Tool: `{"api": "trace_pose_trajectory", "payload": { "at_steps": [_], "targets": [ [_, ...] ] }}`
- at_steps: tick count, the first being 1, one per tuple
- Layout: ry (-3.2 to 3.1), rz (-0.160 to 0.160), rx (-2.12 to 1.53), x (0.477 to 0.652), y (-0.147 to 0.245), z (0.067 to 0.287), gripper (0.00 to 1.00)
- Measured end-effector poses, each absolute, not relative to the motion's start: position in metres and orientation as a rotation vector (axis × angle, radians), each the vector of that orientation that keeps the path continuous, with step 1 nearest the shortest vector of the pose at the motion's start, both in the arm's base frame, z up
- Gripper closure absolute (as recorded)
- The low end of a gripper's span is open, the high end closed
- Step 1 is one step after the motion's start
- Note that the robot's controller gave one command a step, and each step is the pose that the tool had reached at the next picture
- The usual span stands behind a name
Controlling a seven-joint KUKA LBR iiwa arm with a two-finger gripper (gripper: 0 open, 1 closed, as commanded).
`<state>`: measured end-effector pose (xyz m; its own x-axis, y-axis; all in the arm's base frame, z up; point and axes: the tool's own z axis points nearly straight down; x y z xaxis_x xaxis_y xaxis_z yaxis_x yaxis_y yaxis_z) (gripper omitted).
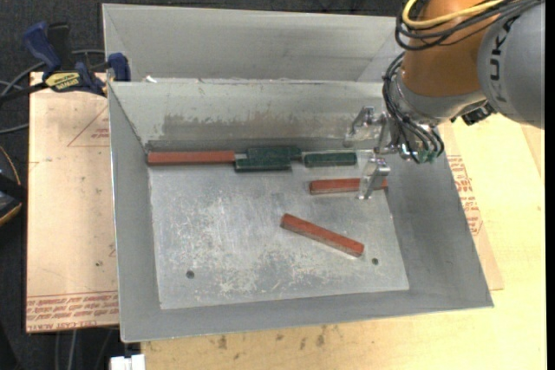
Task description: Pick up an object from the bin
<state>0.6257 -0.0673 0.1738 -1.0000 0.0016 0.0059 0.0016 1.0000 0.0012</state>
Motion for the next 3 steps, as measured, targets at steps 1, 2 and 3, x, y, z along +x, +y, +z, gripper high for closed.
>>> {"api": "trace_pose_trajectory", "payload": {
  "at_steps": [1, 2, 3],
  "targets": [
    [-3.143, -0.001, -0.001, 0.627, -0.067, 0.179, 0.0],
    [-3.151, -0.001, -0.004, 0.624, -0.084, 0.078, 1.0],
    [-3.151, -0.001, -0.003, 0.624, -0.084, 0.078, 1.0]
  ]
}}
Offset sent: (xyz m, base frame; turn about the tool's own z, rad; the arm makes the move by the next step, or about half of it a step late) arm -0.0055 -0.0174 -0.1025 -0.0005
